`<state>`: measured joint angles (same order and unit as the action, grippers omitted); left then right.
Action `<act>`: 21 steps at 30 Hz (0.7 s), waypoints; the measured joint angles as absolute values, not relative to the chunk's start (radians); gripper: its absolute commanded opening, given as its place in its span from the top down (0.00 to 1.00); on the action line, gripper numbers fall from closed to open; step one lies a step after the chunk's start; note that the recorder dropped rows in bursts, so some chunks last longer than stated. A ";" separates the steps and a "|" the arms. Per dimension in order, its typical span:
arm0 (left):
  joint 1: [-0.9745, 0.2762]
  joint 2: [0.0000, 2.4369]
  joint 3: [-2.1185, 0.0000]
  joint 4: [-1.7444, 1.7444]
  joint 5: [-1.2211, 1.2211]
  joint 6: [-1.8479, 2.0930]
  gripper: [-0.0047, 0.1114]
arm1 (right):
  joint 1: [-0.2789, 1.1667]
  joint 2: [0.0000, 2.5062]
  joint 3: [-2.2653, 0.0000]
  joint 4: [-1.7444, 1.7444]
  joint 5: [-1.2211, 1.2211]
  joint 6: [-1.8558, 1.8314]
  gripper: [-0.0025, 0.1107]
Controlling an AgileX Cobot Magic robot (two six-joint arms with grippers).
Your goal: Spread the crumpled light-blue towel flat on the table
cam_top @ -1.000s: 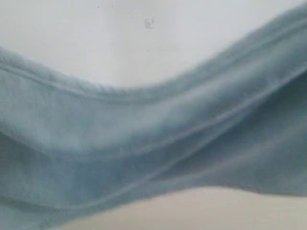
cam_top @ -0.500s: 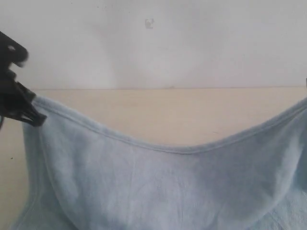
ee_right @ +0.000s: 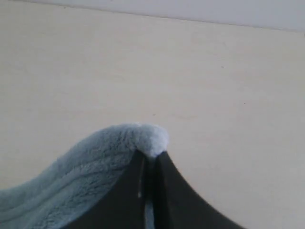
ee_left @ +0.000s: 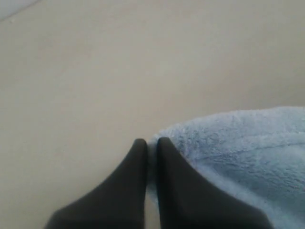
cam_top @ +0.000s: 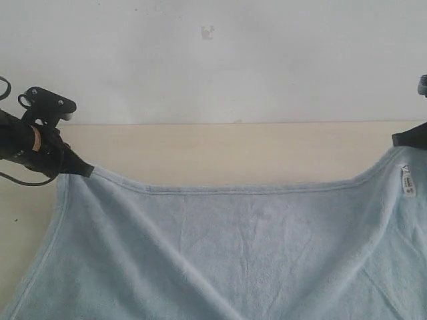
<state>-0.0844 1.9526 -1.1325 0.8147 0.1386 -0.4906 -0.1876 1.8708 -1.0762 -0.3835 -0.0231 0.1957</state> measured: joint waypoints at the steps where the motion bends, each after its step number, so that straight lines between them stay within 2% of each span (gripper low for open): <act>1: -0.083 1.960 -1.137 0.815 0.134 -0.491 0.92 | -0.204 1.884 -1.085 -0.385 -0.029 0.198 0.98; 4: -0.079 1.965 -1.157 0.815 0.108 -0.491 0.91 | -0.258 1.918 -1.107 -0.385 -0.038 0.233 0.97; 7: -0.079 1.965 -1.177 0.815 0.089 -0.491 0.79 | -0.298 1.946 -1.120 -0.385 -0.044 0.264 0.89; 12: -0.079 1.965 -1.183 0.819 0.100 -0.491 0.44 | -0.302 1.969 -1.122 -0.385 -0.051 0.277 0.53; 14: -0.079 1.965 -1.183 0.819 0.105 -0.493 0.35 | -0.299 1.972 -1.122 -0.385 -0.061 0.281 0.40; 15: -0.079 1.965 -1.185 0.819 0.108 -0.495 0.34 | -0.298 1.972 -1.122 -0.385 -0.063 0.286 0.37; 18: -0.079 1.965 -1.190 0.819 0.111 -0.496 0.34 | -0.298 1.970 -1.123 -0.385 -0.067 0.310 0.39; 21: -0.079 1.948 -1.192 0.803 0.117 -0.500 0.37 | -0.298 1.945 -1.123 -0.385 -0.055 0.356 0.45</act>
